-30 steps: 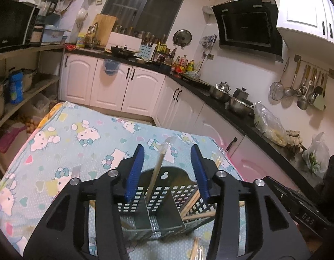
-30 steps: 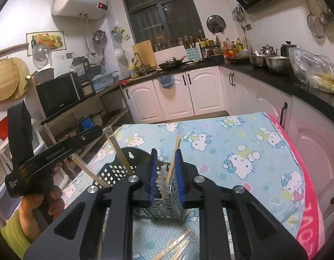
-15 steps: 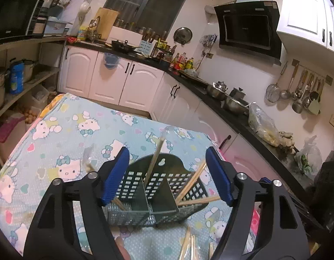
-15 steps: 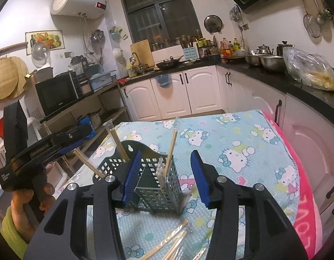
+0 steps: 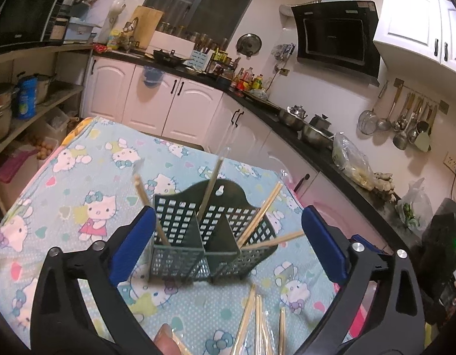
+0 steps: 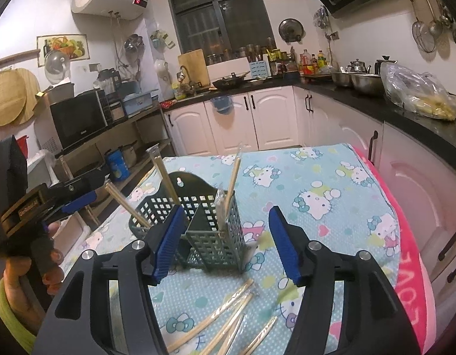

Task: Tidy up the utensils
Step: 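Move both open tools back toward the remaining chopsticks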

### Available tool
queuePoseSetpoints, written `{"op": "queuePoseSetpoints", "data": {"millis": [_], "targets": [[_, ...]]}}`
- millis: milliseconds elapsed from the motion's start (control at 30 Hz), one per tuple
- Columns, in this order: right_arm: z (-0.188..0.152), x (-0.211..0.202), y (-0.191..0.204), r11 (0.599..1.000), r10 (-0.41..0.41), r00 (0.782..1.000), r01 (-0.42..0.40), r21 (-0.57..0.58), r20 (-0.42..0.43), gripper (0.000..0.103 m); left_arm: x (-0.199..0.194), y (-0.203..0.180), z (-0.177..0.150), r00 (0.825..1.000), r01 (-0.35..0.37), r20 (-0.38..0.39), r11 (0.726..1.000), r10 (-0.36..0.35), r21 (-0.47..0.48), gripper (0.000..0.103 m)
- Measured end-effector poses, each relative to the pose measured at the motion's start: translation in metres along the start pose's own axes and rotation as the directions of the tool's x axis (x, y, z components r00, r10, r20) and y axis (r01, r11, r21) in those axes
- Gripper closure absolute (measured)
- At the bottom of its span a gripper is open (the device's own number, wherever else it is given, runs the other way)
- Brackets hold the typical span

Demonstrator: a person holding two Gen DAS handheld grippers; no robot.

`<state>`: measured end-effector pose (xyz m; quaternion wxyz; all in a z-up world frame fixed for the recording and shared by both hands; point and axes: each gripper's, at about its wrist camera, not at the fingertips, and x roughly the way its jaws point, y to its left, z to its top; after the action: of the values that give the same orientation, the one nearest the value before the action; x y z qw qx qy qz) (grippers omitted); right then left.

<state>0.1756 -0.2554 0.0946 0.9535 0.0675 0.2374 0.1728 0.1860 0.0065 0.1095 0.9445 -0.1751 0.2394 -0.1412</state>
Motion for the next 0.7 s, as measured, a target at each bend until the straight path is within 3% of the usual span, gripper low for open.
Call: {"op": "queuePoseSetpoints", "data": {"millis": [700], "targets": [[-0.032, -0.029, 0.012, 0.998, -0.024, 0.999, 0.022, -0.054, -0.028, 0.045, -0.031, 0.020, -0.040, 0.998, -0.040, -0.048, 0.999, 0.038, -0.030, 0.012]]}}
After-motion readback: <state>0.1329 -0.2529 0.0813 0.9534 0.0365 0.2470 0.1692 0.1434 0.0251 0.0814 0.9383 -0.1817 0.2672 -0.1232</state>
